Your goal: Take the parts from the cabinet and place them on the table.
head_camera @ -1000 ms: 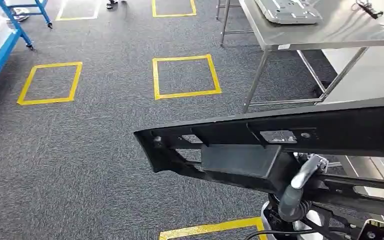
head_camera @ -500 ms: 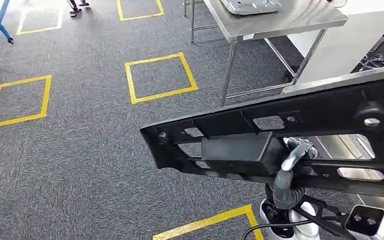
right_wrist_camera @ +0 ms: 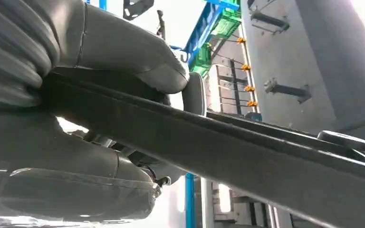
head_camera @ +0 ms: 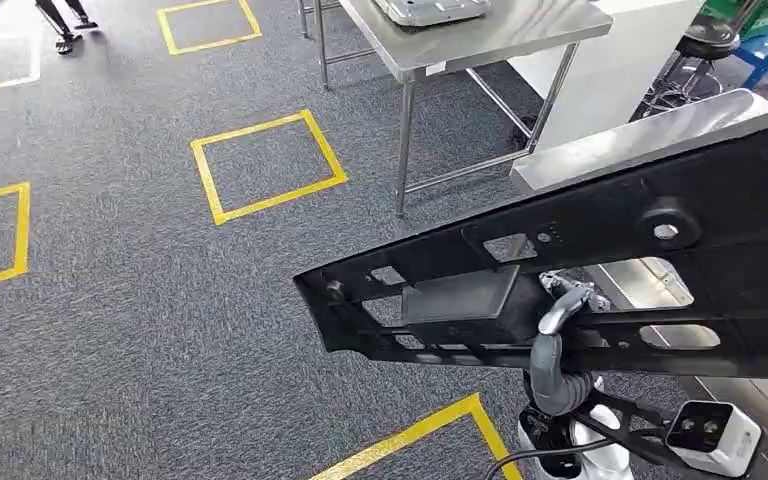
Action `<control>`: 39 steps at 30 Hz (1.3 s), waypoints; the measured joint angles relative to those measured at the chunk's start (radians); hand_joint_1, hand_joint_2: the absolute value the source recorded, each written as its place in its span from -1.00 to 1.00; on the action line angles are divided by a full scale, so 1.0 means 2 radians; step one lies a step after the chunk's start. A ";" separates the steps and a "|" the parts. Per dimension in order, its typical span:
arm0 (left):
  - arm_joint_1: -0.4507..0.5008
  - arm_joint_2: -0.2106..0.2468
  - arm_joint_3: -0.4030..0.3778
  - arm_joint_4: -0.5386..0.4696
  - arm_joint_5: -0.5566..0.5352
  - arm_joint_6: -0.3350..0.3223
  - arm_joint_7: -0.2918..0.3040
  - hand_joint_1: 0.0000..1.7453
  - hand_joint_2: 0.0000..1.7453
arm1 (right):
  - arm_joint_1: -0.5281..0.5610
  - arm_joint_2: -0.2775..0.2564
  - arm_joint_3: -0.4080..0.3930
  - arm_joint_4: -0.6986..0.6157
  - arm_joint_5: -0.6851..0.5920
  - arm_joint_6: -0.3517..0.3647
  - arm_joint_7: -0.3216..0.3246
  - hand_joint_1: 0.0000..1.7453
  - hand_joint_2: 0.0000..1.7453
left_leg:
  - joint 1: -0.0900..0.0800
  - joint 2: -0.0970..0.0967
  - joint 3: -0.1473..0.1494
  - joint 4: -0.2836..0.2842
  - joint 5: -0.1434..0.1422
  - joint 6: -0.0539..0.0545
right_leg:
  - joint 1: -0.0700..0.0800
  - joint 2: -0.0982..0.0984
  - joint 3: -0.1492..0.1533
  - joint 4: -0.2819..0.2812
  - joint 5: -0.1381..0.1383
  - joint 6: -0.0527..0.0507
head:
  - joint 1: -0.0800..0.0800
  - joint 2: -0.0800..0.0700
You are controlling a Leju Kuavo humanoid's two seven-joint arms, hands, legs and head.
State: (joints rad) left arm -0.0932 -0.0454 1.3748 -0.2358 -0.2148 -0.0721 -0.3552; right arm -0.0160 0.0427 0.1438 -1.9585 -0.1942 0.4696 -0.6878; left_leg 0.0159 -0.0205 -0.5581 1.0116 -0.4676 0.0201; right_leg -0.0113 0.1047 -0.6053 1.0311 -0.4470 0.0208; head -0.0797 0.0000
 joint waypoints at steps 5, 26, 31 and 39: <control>0.003 0.000 0.001 0.000 -0.002 0.000 0.000 -1.00 -1.00 | 0.000 -0.003 0.000 0.000 0.004 0.002 0.000 1.00 1.00 | -0.003 0.027 0.000 -0.001 -0.001 0.005 | 0.001 -0.050 -0.073 0.149 -0.071 0.005 | 0.000 0.000; 0.001 0.000 0.015 0.000 -0.002 -0.002 0.006 -1.00 -1.00 | 0.010 0.024 0.029 -0.055 0.025 0.012 0.000 1.00 1.00 | -0.002 -0.024 0.000 0.009 -0.008 -0.017 | 0.006 -0.003 0.006 -0.001 -0.001 -0.016 | 0.000 0.000; -0.001 -0.005 0.015 0.001 0.000 -0.003 0.002 -1.00 -1.00 | 0.012 0.023 0.010 -0.060 0.007 0.023 0.000 1.00 1.00 | -0.001 0.002 0.003 -0.001 0.001 0.002 | 0.004 -0.006 0.000 0.003 -0.003 -0.002 | 0.000 0.000; 0.000 -0.009 0.013 0.001 -0.001 -0.004 0.001 -1.00 -1.00 | 0.018 0.023 -0.011 -0.063 0.012 0.030 0.000 1.00 1.00 | -0.004 0.047 0.005 -0.002 -0.002 0.005 | 0.001 -0.058 -0.026 0.068 -0.023 0.005 | 0.000 0.000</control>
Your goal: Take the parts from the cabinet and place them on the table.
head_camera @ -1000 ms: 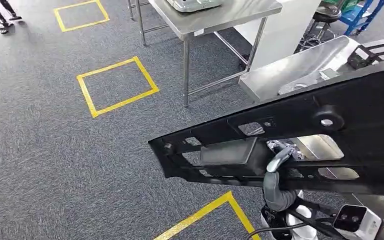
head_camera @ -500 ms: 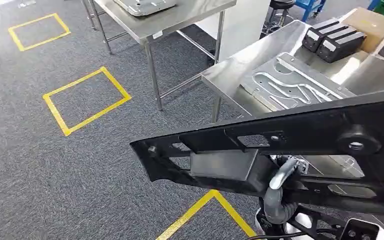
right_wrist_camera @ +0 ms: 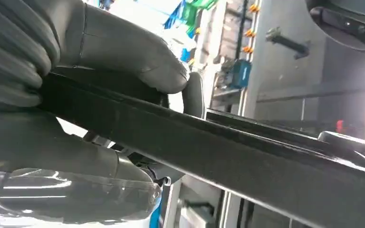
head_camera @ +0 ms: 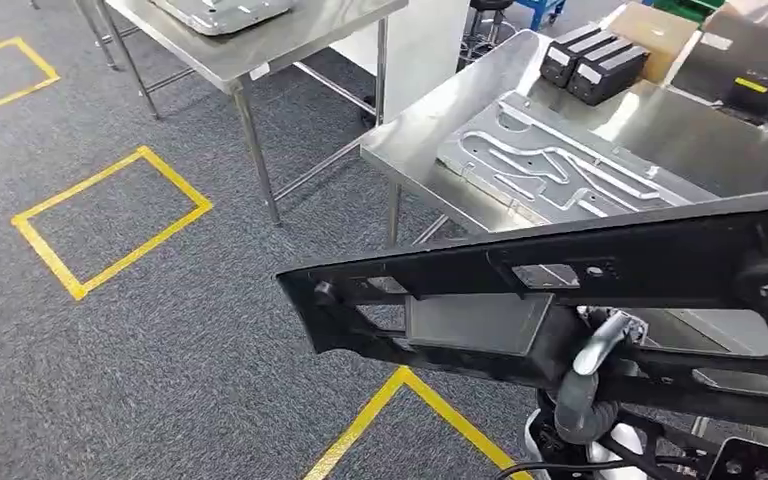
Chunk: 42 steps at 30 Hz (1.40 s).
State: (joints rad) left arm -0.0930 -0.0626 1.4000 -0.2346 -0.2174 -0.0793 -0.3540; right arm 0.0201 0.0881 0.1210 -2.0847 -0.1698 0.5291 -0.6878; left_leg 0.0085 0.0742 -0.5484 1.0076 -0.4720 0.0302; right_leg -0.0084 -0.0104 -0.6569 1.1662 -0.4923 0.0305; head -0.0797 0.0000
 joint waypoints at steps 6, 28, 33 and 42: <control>-0.002 -0.003 -0.003 0.001 0.000 -0.002 0.001 -1.00 -1.00 | 0.012 0.000 -0.005 -0.003 0.013 -0.003 0.000 1.00 1.00 | -0.004 0.027 0.009 -0.001 -0.006 -0.014 | 0.010 -0.014 0.037 -0.077 0.018 -0.017 | 0.000 0.000; -0.001 -0.002 -0.013 0.002 0.000 -0.008 -0.004 -1.00 -1.00 | 0.020 0.000 -0.040 0.017 -0.014 0.008 0.000 1.00 1.00 | 0.002 -0.016 -0.004 0.000 0.005 0.001 | -0.003 0.008 -0.043 0.082 -0.048 0.005 | 0.000 0.000; -0.002 -0.003 -0.013 0.002 0.000 -0.007 -0.003 -1.00 -1.00 | 0.020 0.000 -0.045 0.020 -0.013 0.013 0.000 1.00 1.00 | -0.002 0.008 0.003 0.002 -0.001 -0.007 | 0.004 -0.042 0.040 -0.077 0.015 -0.005 | 0.000 0.000; -0.002 -0.003 -0.013 0.002 0.000 -0.003 -0.002 -1.00 -1.00 | 0.016 0.004 -0.048 0.027 -0.012 0.020 0.000 1.00 1.00 | 0.002 -0.032 -0.051 0.133 -0.075 -0.028 | 0.001 0.014 0.039 -0.082 0.024 -0.023 | 0.000 0.000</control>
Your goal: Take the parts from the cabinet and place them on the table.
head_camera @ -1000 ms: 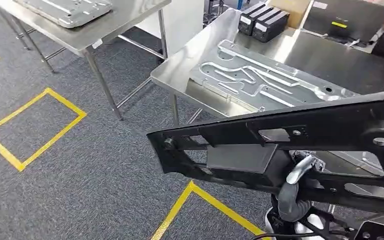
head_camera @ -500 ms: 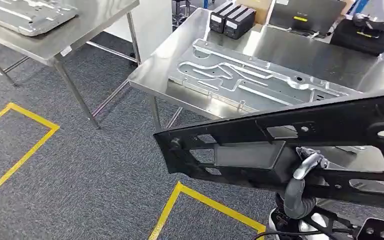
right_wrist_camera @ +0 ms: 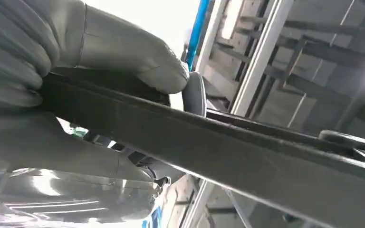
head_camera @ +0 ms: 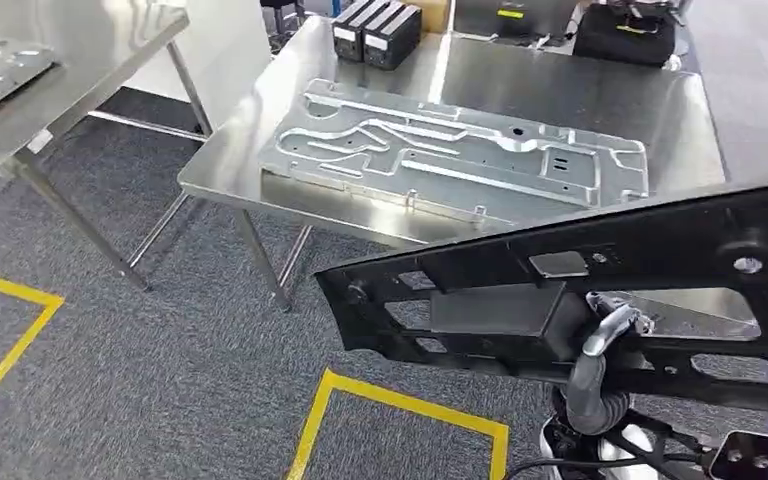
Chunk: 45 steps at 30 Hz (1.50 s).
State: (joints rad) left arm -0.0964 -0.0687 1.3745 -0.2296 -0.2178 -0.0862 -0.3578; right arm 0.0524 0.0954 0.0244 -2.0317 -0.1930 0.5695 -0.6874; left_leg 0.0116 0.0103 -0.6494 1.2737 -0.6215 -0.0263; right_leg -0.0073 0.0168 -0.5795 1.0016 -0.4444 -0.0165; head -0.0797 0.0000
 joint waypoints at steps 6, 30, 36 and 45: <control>0.002 0.001 0.000 0.000 0.000 0.005 0.002 -1.00 -1.00 | 0.002 0.002 0.000 0.001 0.001 0.005 0.000 1.00 1.00 | 0.003 -0.033 0.043 -0.117 0.077 0.006 | -0.001 0.039 0.000 0.007 -0.003 0.005 | 0.000 0.000; 0.000 0.001 0.000 0.000 0.000 0.000 -0.005 -1.00 -1.00 | 0.000 0.002 -0.004 -0.004 0.006 -0.014 0.000 1.00 1.00 | 0.000 0.001 0.015 -0.028 0.010 0.000 | -0.001 -0.003 0.000 -0.003 0.004 0.001 | 0.000 0.000; 0.001 0.001 0.000 0.000 0.000 -0.006 -0.004 -1.00 -1.00 | -0.001 0.001 -0.001 0.002 0.014 -0.035 0.000 1.00 1.00 | 0.000 -0.004 0.039 -0.106 0.082 0.007 | 0.001 0.027 0.003 0.001 0.002 0.002 | 0.000 0.000; -0.002 0.000 0.001 0.000 0.000 -0.019 0.004 -1.00 -1.00 | -0.017 0.000 0.017 0.012 0.034 -0.059 0.000 1.00 1.00 | 0.000 -0.003 0.048 -0.137 0.086 0.025 | -0.001 -0.003 -0.047 0.102 -0.057 0.026 | 0.000 0.000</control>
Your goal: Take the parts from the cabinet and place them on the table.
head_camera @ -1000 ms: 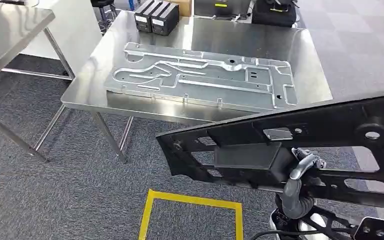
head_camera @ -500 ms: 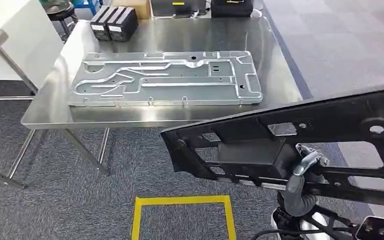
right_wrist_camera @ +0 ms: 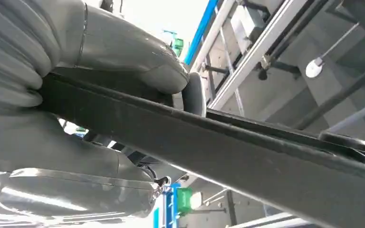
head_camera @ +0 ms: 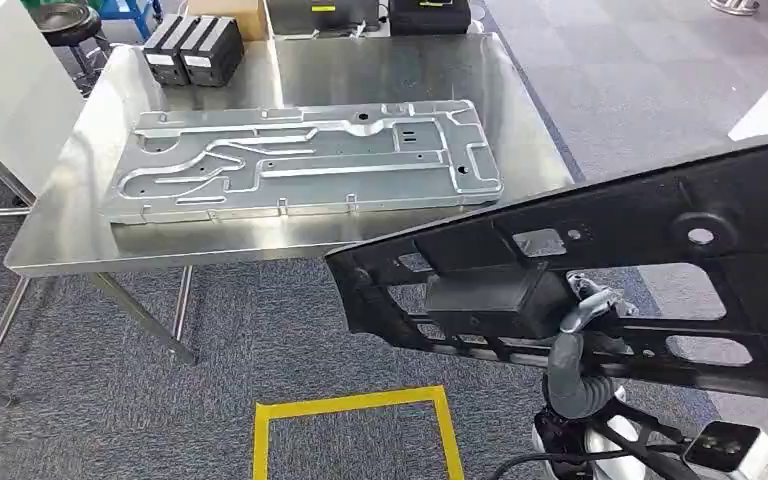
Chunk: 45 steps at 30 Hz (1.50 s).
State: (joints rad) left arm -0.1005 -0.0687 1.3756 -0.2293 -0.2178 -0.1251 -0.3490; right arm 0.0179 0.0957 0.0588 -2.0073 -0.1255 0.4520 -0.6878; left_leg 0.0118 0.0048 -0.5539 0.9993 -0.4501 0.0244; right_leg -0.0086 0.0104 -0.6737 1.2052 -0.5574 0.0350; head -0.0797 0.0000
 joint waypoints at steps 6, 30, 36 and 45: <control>0.001 -0.001 0.000 0.000 0.000 0.000 0.000 -1.00 -1.00 | -0.002 0.000 0.004 0.006 0.001 0.000 0.000 1.00 1.00 | 0.000 0.005 0.006 0.001 -0.006 -0.005 | -0.004 -0.008 0.031 -0.066 0.058 0.001 | 0.000 0.000; 0.004 0.002 0.000 0.000 0.000 -0.001 -0.002 -1.00 -1.00 | -0.008 -0.009 0.022 0.007 -0.009 -0.016 0.000 1.00 1.00 | -0.002 0.001 0.010 0.000 -0.013 0.001 | 0.002 0.000 0.027 0.024 0.024 -0.005 | 0.000 0.000; 0.007 0.002 0.001 0.000 0.000 0.001 -0.002 -1.00 -1.00 | -0.003 -0.011 0.022 0.008 -0.009 -0.015 0.000 1.00 1.00 | 0.004 -0.002 0.078 0.000 -0.064 -0.006 | -0.005 -0.006 -0.047 -0.010 -0.012 0.004 | 0.000 0.000; 0.003 0.002 0.001 0.000 0.000 0.010 -0.005 -1.00 -1.00 | -0.013 -0.013 0.020 0.006 0.026 -0.051 0.000 1.00 1.00 | 0.005 -0.002 0.029 0.129 -0.057 -0.032 | -0.001 -0.003 -0.016 -0.080 0.095 -0.032 | 0.000 0.000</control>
State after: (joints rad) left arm -0.0941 -0.0645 1.3767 -0.2289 -0.2182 -0.1049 -0.3582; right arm -0.0090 0.0695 0.0996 -1.9955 -0.0742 0.3497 -0.6878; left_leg 0.0219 0.0000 -0.4950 1.2563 -0.5646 -0.0390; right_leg -0.0112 0.0053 -0.7057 1.0449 -0.3678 -0.0293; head -0.0797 0.0000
